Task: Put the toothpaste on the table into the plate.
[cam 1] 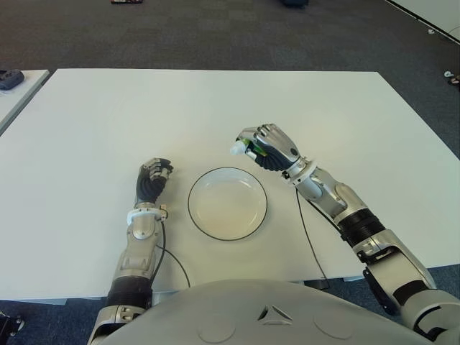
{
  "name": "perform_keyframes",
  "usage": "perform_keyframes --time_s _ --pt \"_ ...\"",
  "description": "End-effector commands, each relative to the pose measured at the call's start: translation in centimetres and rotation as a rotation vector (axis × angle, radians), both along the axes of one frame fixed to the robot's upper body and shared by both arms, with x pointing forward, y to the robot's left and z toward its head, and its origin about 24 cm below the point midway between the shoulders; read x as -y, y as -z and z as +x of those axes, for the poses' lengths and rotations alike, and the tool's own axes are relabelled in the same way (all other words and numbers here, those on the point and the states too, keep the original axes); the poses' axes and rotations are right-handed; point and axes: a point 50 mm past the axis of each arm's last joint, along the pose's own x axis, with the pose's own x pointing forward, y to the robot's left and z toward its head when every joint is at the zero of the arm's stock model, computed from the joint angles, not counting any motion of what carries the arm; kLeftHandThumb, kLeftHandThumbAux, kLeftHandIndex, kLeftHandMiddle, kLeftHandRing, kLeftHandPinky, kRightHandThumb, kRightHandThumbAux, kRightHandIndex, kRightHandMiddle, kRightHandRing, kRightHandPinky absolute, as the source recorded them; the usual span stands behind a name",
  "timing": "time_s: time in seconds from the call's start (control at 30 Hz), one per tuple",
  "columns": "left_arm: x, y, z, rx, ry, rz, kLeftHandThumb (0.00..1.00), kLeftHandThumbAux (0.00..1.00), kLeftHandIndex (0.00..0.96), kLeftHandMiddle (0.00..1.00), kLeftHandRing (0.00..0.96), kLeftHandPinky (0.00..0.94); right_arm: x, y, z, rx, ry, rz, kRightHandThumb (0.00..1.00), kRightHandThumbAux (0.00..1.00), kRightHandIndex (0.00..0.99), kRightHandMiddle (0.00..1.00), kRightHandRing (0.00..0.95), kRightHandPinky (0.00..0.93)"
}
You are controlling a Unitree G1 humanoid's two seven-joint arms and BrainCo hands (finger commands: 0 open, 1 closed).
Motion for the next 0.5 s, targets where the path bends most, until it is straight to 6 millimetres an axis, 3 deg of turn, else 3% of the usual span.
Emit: perform_keyframes --time_s 0.03,0.5 --pt "0.1 0.0 0.2 -0.009 0.005 -0.017 0.697 0.722 0.426 0.476 0.46 0.453 -0.5 0.6 -0.2 -0.029 -0.093 -0.063 0.856 0.668 0.433 0.587 0.708 0.695" --pt "0.2 -0.1 0.1 -0.008 0.01 -0.019 0.698 0.722 0.426 0.477 0.455 0.446 -1.3 1.9 -1.2 -0.015 -0.201 -0.192 0.853 0.671 0.423 0.573 0.702 0.667"
